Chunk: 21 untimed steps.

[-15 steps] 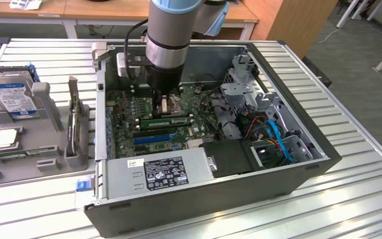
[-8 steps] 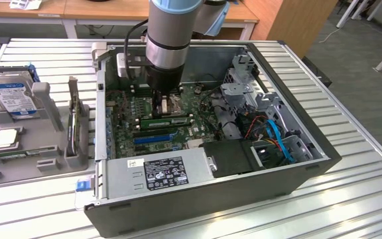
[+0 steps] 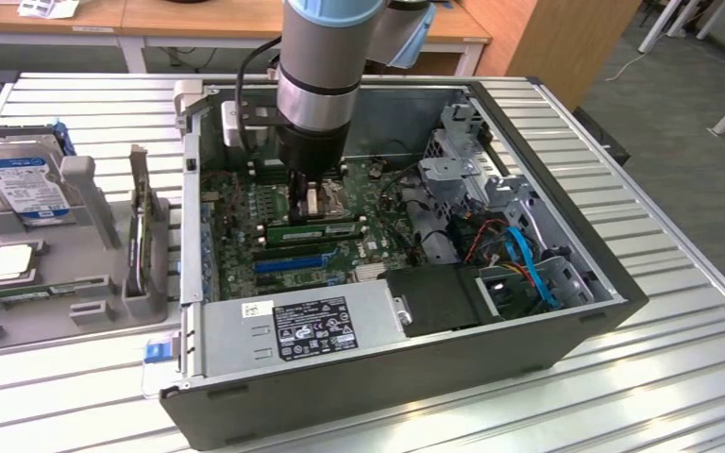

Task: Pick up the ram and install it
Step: 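Press down the ram until it locks into place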

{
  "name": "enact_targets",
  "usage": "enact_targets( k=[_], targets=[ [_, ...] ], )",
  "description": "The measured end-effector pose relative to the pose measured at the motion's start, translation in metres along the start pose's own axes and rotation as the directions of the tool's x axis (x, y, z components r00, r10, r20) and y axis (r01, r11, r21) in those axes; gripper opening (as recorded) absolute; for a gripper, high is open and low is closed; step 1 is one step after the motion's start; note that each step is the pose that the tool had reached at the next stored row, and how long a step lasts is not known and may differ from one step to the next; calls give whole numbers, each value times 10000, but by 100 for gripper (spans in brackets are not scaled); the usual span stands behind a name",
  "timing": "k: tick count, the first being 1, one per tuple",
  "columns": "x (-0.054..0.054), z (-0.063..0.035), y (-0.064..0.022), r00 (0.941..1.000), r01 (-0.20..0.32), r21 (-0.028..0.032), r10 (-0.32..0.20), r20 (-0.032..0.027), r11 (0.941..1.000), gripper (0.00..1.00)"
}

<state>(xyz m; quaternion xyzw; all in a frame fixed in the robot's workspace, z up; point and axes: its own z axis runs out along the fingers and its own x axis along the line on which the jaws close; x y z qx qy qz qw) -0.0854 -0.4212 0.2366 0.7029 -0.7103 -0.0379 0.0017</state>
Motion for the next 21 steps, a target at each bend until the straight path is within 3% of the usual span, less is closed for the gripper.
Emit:
enact_targets(
  k=[21],
  targets=[
    [3,44,-2,10000,1,-1,-1,-1,10000,10]
  ],
)
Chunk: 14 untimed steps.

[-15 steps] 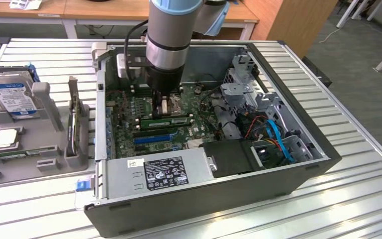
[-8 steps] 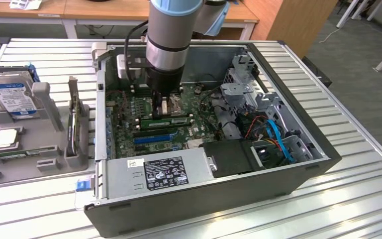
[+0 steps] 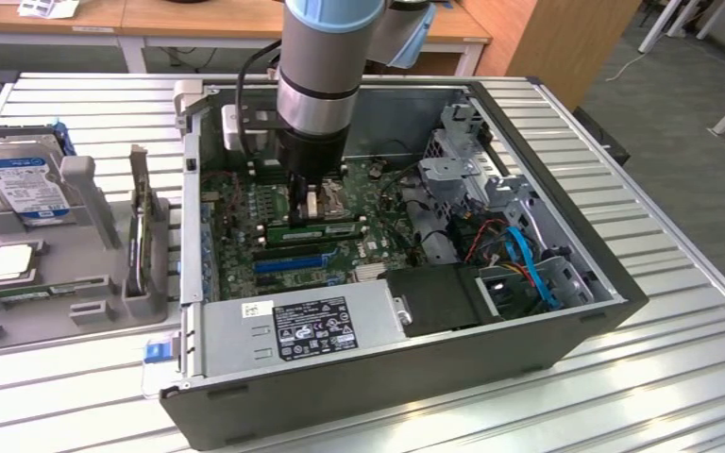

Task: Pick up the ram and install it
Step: 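Press down the ram until it locks into place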

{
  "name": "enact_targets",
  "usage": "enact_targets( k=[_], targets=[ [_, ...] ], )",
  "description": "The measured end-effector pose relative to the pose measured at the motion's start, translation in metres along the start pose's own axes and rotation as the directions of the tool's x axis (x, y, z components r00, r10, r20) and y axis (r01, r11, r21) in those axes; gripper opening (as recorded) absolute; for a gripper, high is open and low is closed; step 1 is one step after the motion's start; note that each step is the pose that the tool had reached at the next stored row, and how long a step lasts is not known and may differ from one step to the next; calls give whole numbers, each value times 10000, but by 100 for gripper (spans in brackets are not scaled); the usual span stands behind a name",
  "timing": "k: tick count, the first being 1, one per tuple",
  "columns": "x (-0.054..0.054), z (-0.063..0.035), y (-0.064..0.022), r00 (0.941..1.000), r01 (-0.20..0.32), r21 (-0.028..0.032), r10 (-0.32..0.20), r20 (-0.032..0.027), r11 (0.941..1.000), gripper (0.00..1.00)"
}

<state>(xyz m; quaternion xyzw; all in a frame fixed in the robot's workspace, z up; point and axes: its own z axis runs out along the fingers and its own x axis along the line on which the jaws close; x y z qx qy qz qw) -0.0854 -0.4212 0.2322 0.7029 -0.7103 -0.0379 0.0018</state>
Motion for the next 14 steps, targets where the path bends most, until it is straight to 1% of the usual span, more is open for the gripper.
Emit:
enact_targets(
  k=[14],
  targets=[
    [1,19,-1,10000,0,1,0,1,10000,10]
  ],
)
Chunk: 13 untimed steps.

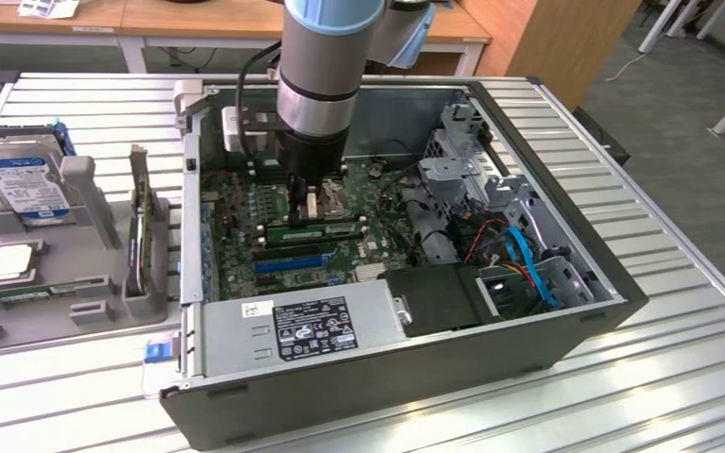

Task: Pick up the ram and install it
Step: 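Press down the ram until it locks into place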

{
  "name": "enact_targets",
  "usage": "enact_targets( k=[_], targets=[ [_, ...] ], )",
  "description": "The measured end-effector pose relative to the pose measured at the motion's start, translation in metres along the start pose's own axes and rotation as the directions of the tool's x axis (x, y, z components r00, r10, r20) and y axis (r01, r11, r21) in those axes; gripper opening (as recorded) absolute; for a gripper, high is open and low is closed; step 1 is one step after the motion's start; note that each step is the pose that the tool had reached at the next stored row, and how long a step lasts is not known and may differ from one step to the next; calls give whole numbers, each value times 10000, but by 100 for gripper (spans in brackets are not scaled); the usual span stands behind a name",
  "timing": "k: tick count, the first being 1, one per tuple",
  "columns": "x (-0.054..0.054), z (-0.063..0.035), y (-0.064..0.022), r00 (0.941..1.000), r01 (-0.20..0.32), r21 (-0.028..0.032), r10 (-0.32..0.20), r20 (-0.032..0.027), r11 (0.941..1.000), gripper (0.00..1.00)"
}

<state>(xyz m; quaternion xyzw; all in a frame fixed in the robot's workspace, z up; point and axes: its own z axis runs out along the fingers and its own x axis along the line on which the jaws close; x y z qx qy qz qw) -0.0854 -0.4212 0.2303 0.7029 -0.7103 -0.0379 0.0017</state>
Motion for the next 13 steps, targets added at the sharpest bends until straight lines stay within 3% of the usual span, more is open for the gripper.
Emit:
enact_targets(
  k=[13],
  targets=[
    [1,18,-1,10000,0,0,0,0,10000,10]
  ],
)
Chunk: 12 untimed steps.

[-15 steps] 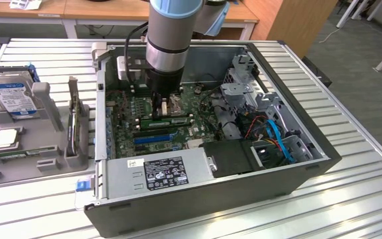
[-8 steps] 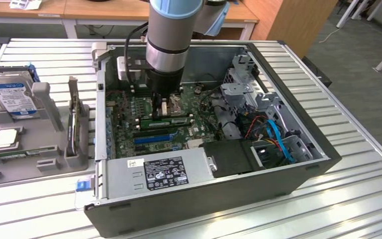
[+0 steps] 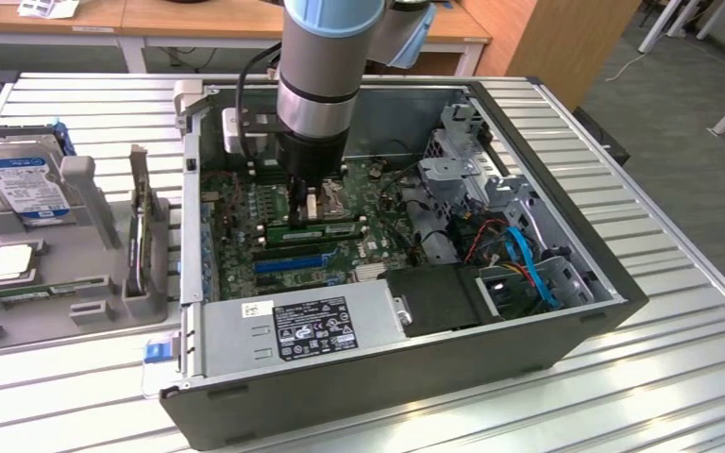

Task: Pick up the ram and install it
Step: 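Press down the ram until it locks into place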

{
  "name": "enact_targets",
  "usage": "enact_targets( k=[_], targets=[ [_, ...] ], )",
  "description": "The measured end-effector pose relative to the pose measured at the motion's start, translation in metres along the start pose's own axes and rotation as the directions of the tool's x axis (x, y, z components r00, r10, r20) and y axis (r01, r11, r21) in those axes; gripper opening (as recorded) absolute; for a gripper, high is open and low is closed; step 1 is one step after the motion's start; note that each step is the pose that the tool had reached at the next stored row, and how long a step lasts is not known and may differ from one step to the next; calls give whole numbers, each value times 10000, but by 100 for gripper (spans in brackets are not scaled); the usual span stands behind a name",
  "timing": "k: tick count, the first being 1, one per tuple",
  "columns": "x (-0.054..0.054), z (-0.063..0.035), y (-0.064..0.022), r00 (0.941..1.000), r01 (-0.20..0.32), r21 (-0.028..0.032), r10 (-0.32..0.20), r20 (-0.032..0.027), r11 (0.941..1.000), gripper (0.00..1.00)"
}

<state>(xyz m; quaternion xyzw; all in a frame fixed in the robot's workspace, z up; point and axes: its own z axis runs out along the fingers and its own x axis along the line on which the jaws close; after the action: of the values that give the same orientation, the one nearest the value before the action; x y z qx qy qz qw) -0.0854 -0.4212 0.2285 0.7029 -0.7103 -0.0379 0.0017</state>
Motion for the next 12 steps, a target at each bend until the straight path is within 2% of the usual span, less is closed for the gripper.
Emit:
enact_targets(
  k=[12],
  targets=[
    [1,22,-1,10000,0,-1,0,-1,10000,10]
  ],
)
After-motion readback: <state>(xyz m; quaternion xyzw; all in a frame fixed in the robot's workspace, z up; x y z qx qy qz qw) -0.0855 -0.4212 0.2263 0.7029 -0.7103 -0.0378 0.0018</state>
